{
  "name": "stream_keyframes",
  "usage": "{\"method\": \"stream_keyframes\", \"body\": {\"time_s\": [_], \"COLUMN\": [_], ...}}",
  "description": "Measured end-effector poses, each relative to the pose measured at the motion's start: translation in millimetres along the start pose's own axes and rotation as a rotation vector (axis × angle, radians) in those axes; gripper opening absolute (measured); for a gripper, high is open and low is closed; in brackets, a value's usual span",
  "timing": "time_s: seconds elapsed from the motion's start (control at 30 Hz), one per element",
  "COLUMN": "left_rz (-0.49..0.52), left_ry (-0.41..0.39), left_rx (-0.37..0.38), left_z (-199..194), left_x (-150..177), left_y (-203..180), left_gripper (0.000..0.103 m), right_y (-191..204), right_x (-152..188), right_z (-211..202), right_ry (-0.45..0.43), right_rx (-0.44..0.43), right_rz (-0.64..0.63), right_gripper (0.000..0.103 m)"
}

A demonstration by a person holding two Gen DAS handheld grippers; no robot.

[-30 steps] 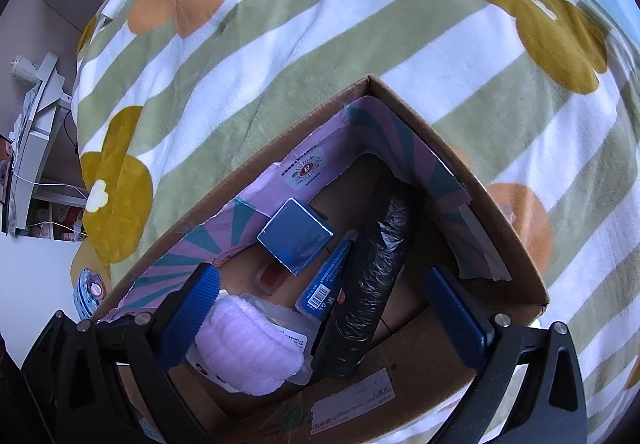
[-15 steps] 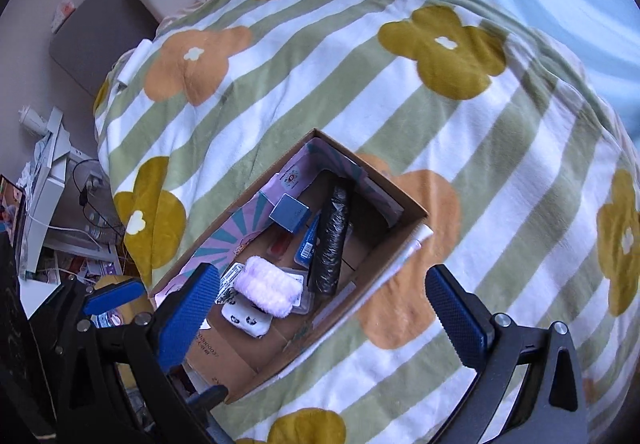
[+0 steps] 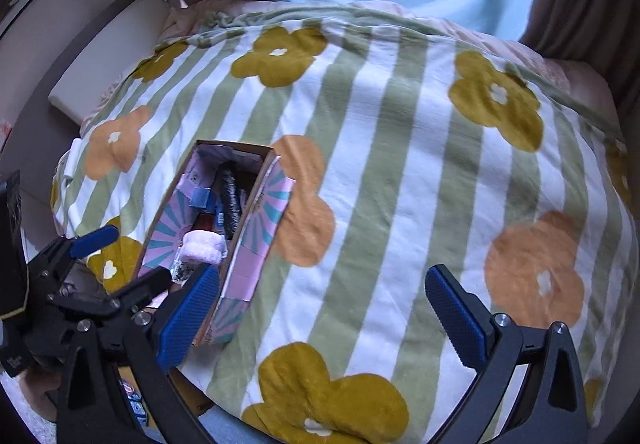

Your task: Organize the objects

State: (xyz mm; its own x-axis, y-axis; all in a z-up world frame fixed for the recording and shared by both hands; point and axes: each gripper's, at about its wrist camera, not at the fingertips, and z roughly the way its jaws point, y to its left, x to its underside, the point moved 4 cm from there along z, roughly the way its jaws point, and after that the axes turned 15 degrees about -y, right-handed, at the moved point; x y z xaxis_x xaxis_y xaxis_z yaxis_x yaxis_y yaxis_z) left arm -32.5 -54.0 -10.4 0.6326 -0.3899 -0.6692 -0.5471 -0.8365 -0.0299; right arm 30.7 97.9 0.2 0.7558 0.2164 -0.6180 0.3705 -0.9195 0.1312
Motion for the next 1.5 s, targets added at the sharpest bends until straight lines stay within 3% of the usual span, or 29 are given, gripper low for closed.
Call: {"method": "stream_keyframes", "body": {"time_s": [0.37, 1.5], "left_rz": [0.070, 0.090], "left_ry": [-0.018, -0.036], "left_rx": [0.047, 0.055], "left_z": [-0.6, -5.0], "left_x": [3.9, 1.4], "left_y": [-31.1, -36.2], "left_gripper": [0.103, 0.103], "right_y": [-45.6, -52.0], "right_x": [33.8, 28.1], "right_z": [-17.8, -30.6], "right_ry": [-0.019, -0.051], "right_rx": [0.135, 0.178], "right_rz": [0.136, 0.155], "right_gripper": [0.103, 0.103]}}
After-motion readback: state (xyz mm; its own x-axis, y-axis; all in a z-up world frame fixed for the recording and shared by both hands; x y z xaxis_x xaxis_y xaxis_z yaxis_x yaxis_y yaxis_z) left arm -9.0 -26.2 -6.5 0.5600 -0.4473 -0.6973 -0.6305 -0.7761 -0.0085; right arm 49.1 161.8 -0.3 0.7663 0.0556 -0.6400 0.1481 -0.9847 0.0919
